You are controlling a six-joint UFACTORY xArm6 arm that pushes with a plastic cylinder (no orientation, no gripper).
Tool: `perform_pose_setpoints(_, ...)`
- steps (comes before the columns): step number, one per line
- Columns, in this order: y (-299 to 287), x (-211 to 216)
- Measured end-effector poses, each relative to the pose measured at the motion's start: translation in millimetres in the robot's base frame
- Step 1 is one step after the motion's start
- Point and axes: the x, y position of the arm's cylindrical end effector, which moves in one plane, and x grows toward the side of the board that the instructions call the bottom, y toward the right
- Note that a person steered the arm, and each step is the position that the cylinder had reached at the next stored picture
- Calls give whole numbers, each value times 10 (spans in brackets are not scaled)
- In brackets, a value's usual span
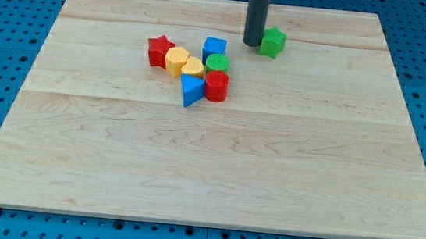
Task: Move your hand to the top center of the board
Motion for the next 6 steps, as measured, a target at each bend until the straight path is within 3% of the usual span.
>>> perform_pose_setpoints(2,609,-76)
perform_pose_setpoints(3,623,-49)
perform_pose_setpoints(4,-22,32)
perform_pose_setpoints(6,-652,-304)
